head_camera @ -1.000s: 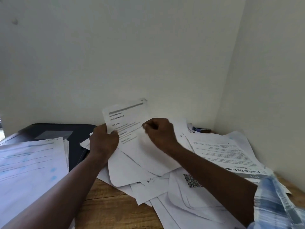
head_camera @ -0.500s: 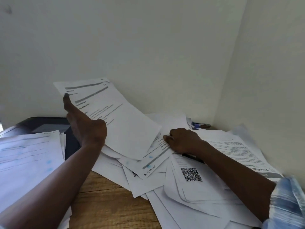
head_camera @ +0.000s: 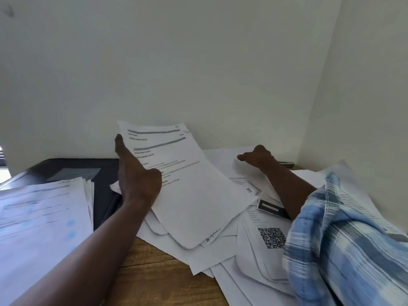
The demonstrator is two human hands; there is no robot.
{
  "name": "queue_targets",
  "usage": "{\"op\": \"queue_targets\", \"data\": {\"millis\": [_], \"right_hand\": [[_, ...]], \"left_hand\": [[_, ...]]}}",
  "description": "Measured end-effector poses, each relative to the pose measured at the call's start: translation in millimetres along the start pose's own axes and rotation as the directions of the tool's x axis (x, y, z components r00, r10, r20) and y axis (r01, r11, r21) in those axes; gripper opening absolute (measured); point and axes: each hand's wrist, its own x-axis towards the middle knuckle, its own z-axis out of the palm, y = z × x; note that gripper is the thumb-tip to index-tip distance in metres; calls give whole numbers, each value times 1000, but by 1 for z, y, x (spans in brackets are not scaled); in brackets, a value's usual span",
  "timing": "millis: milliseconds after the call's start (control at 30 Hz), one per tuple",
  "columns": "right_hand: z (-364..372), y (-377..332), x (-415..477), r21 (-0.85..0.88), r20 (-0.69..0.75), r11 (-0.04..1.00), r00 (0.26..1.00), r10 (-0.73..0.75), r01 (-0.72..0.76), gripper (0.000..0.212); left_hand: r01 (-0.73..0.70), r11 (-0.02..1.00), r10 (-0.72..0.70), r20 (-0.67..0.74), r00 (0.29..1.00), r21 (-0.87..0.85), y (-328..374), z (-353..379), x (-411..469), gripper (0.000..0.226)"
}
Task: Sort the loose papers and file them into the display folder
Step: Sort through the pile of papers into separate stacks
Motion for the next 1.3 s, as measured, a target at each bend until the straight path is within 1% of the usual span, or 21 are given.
{"op": "queue_targets", "data": {"millis": [33,67,167,233,267,333,367,400,500,567,667,767,867,1000,1133,1300], "right_hand": [[1,5,8,-3,-1,999,999,33,-33,103],[1,9,15,9,0,998,998,57,-57,108],[0,17,28,-4,-26,998,997,68,-68,106],[2,21,37,43,-22,996,997,76,-75,102],[2,23,39,88,-31,993,996,79,-76,93],[0,28,47,182,-81,982,994,72,-56,64],[-3,29,50,230,-100,973,994,55,-30,50],[-8,28,50,270,-121,963,992,26,8,41],[-31,11,44,334,-235,923,965,-116,192,20],[-54,-8,32,350,-317,883,927,-202,312,17],[-94,-37,14,454,-382,786,889,-252,419,5],[-128,-55,-8,512,-399,708,865,-305,486,2],[-156,-68,-38,516,-448,647,820,-355,562,11],[-180,-74,-64,533,-535,579,776,-335,617,7],[-172,-63,-81,545,-560,568,772,-302,618,6],[-129,-32,-89,560,-520,610,811,-268,561,1]], "left_hand": [[-9,1000,8,29,1000,17,-2,2,0,108],[-19,999,17,50,999,31,-4,4,0,107],[-29,998,25,81,996,51,-8,5,2,105],[-18,999,14,79,997,51,-10,5,4,104],[-11,999,8,75,997,48,-10,5,3,103],[-4,999,0,79,997,42,-8,6,1,102],[-2,999,-2,85,996,43,-7,6,0,102],[-2,999,-2,93,996,45,-7,6,-2,102],[-10,998,3,115,993,65,-7,8,-3,102],[-20,996,9,133,991,83,-7,9,-3,104],[-28,995,12,157,987,95,-6,9,-5,103],[-51,993,33,167,985,104,-6,4,-3,98],[-88,985,64,162,985,150,-6,1,1,83],[-112,978,76,198,977,176,-5,1,-2,67],[-114,984,80,225,971,140,-1,1,-6,64],[-122,988,99,220,971,96,-3,0,-1,61]]}}
